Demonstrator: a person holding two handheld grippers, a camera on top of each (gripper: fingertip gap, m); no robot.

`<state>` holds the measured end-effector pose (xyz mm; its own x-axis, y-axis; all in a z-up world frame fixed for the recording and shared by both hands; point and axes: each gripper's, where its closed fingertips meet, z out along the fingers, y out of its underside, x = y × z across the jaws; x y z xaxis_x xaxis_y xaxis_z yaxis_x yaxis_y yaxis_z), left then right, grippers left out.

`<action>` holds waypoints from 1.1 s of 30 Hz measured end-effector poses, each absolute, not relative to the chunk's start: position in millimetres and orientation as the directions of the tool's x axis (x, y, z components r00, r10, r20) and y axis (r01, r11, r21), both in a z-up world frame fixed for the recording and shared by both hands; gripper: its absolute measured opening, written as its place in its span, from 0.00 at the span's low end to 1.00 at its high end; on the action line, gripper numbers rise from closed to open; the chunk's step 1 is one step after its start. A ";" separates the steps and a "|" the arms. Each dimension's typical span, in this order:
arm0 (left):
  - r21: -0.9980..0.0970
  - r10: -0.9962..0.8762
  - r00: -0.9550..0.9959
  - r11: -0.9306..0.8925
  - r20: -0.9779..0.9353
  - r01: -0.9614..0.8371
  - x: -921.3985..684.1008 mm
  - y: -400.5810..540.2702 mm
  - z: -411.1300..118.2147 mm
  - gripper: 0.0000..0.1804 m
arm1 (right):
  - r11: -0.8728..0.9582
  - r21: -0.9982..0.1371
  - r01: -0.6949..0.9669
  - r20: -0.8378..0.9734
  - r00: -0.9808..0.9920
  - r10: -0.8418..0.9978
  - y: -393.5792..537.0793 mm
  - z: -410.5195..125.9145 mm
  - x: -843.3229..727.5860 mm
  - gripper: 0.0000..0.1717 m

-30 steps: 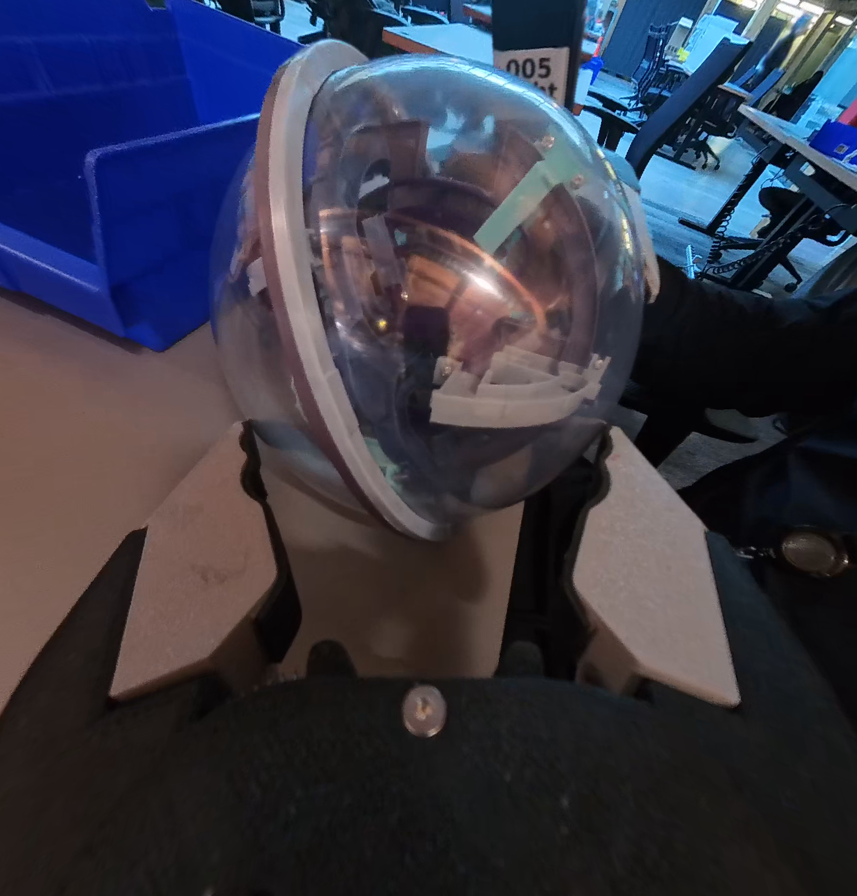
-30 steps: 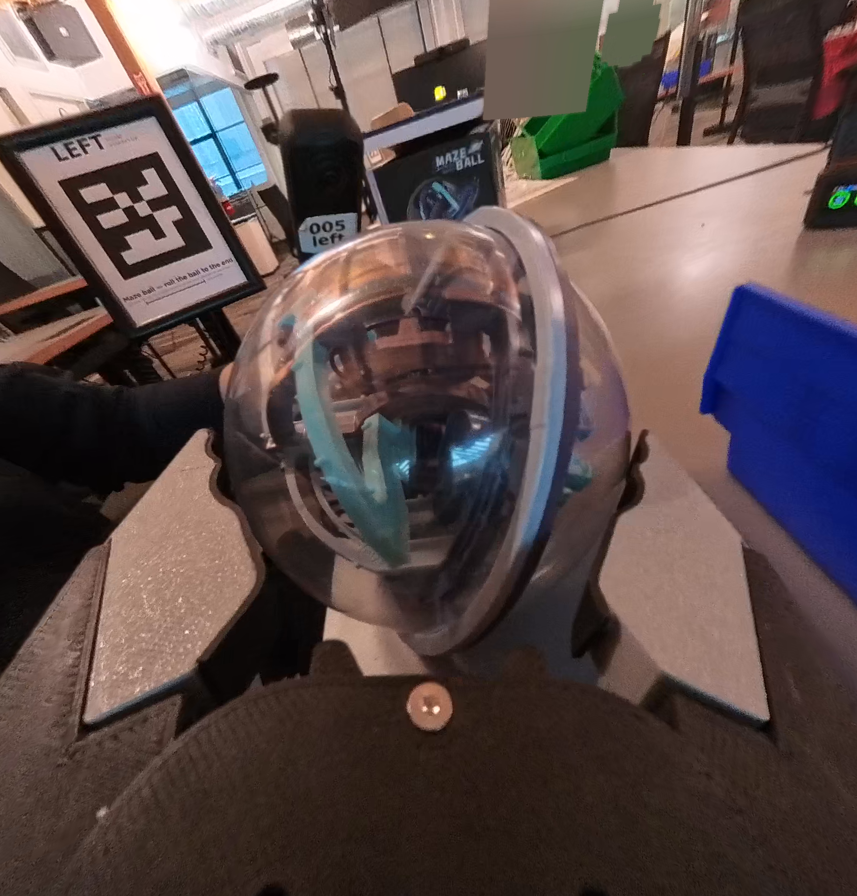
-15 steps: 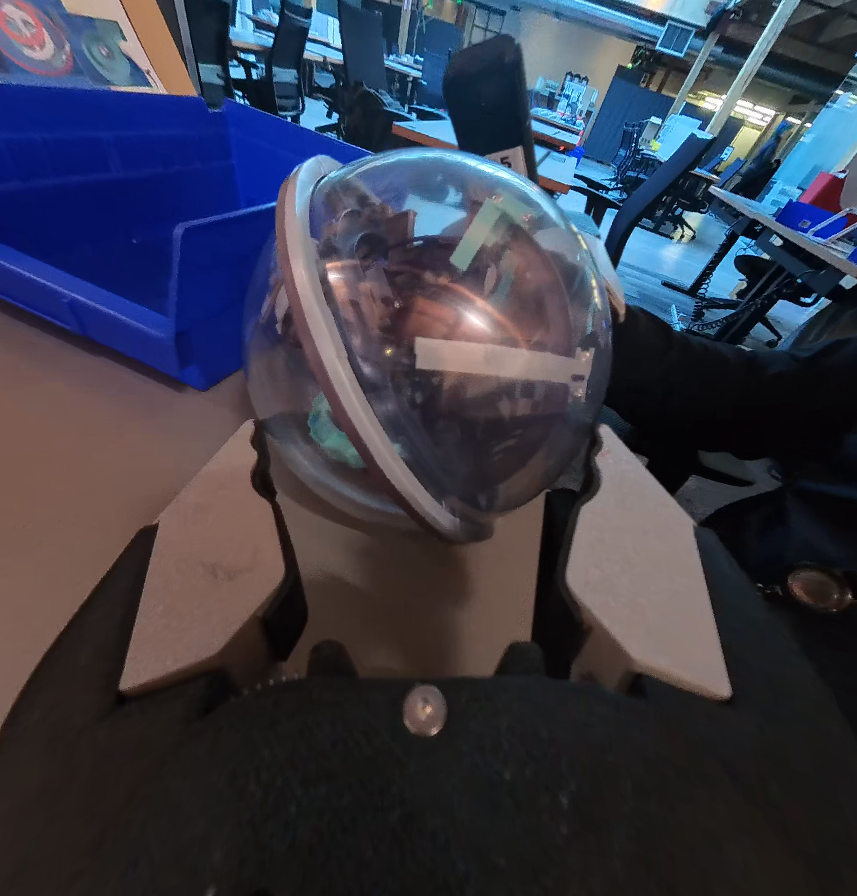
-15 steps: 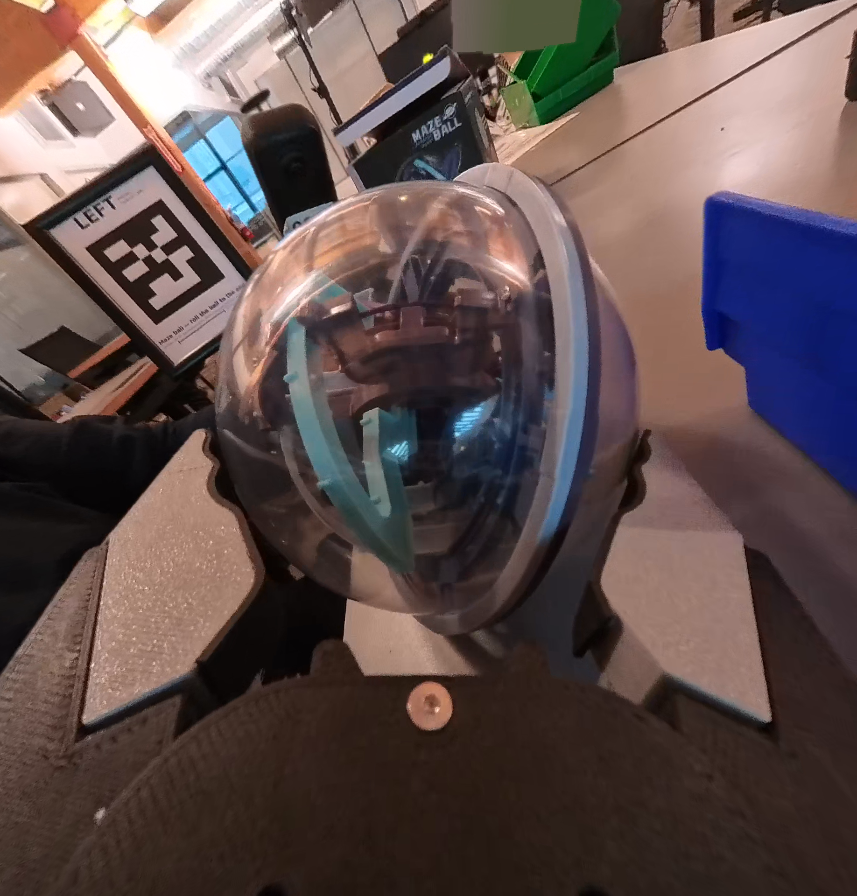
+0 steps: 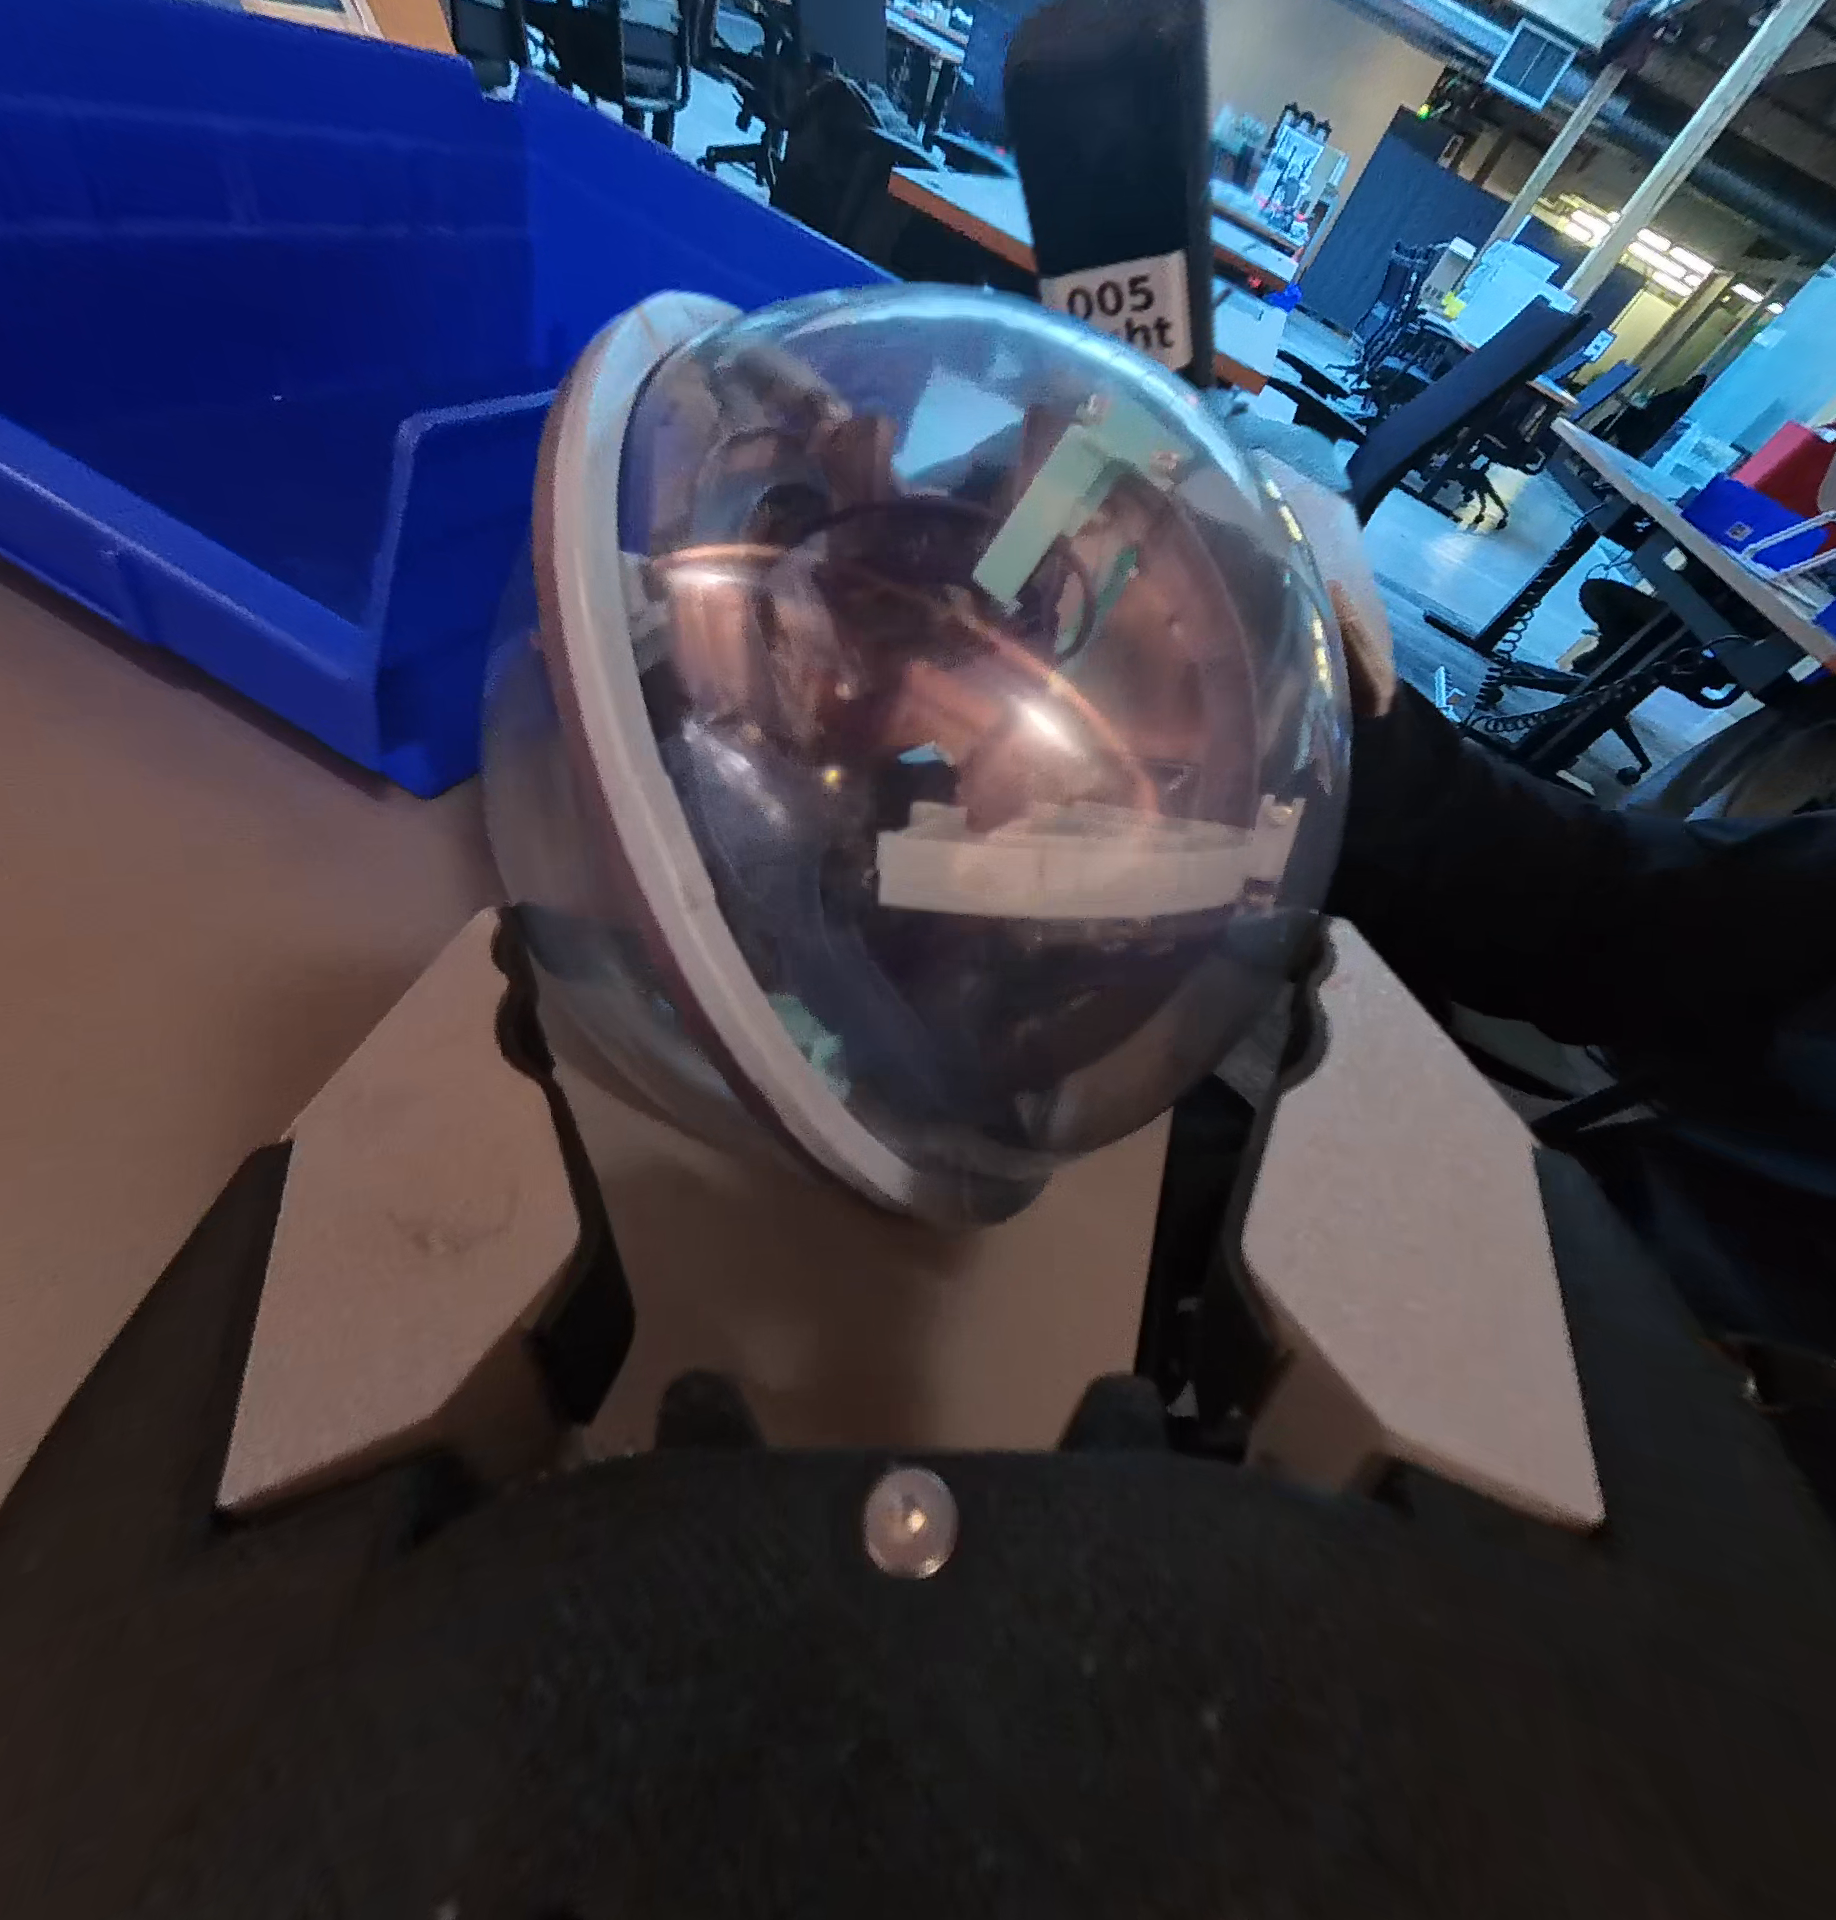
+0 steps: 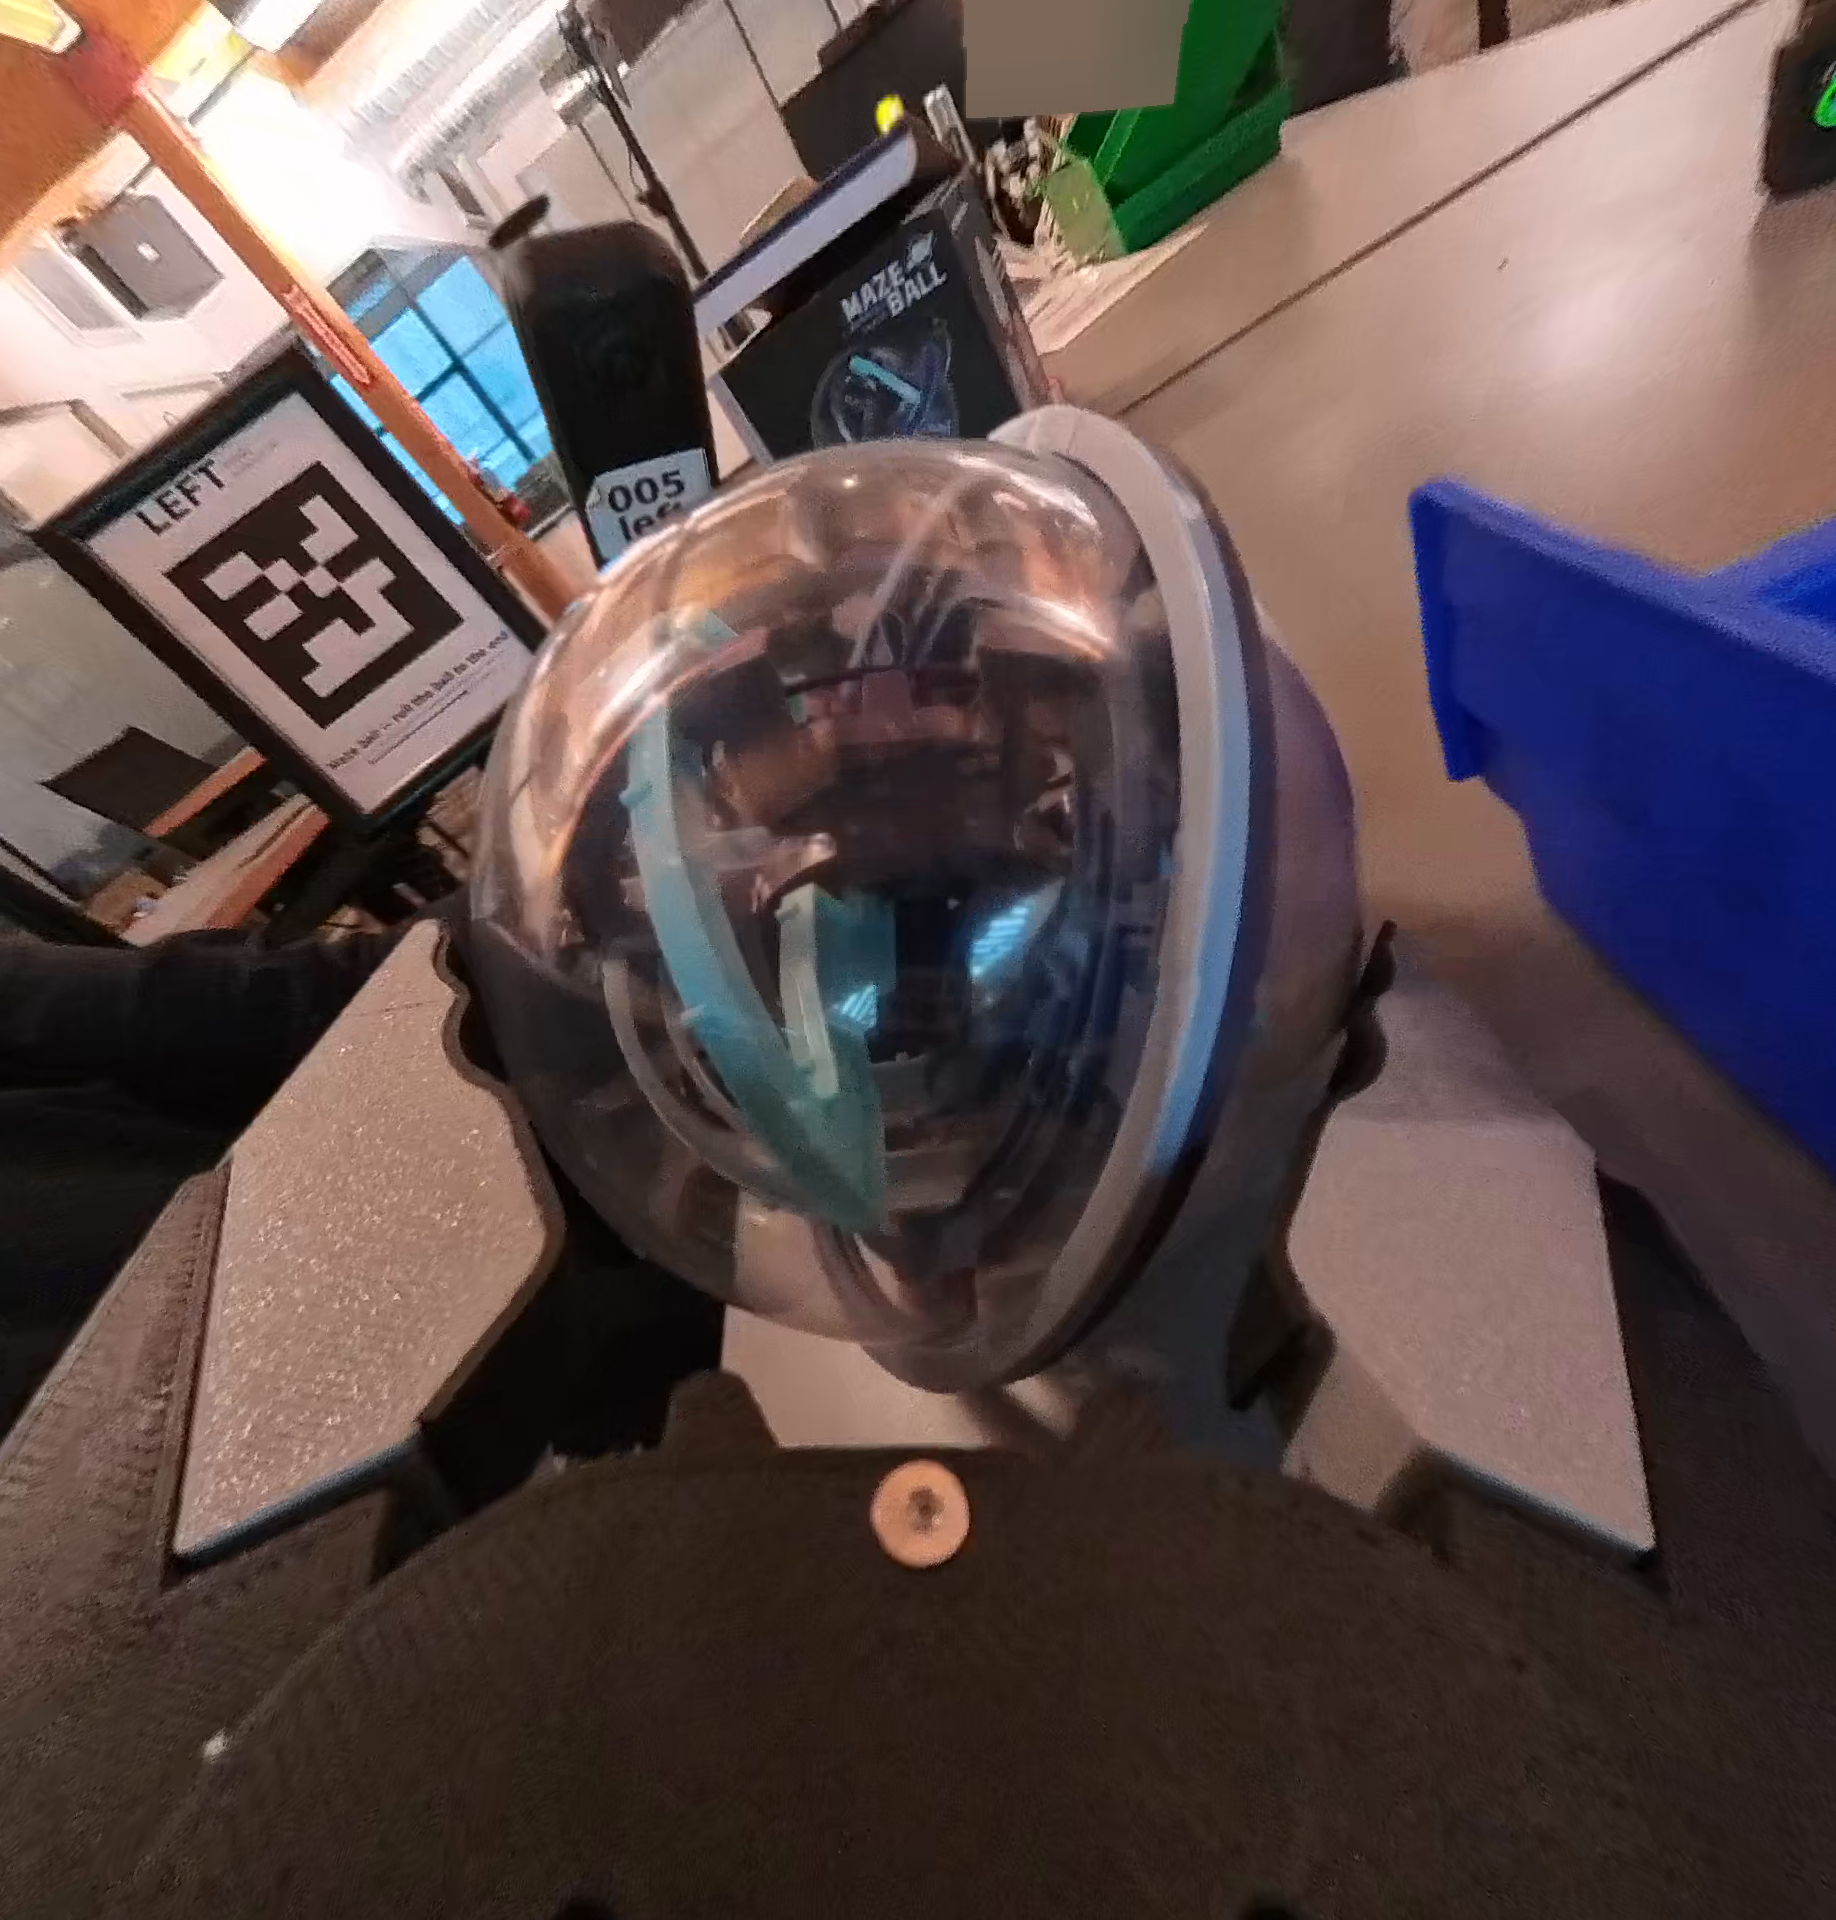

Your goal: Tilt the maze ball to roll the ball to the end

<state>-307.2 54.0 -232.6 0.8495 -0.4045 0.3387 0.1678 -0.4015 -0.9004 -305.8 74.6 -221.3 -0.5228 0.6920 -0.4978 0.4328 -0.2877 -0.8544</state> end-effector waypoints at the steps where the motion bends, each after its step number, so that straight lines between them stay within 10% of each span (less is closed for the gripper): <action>1: -0.897 -0.402 0.850 -0.410 0.341 0.166 -307.2 53.9 -234.2 0.77 | -0.278 -0.869 0.410 -0.474 -0.525 0.707 75.2 -219.3 -307.4 0.91; 19: -0.883 -0.407 0.826 -0.419 0.390 0.211 -306.3 57.2 -238.4 0.78 | -0.181 -0.956 0.232 -0.283 -0.558 0.780 77.0 -205.9 -313.5 0.92; 33: -0.890 -0.404 0.822 -0.385 0.402 0.246 -314.6 57.5 -236.0 0.76 | -0.347 -0.838 0.422 -0.533 -0.497 0.684 83.3 -216.1 -317.7 0.91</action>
<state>-314.6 57.5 -236.0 0.8220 -0.4036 0.4018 0.2460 -0.3846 -0.8897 -317.7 83.3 -216.1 -0.4974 0.6841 -0.5334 0.4217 -0.3467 -0.8378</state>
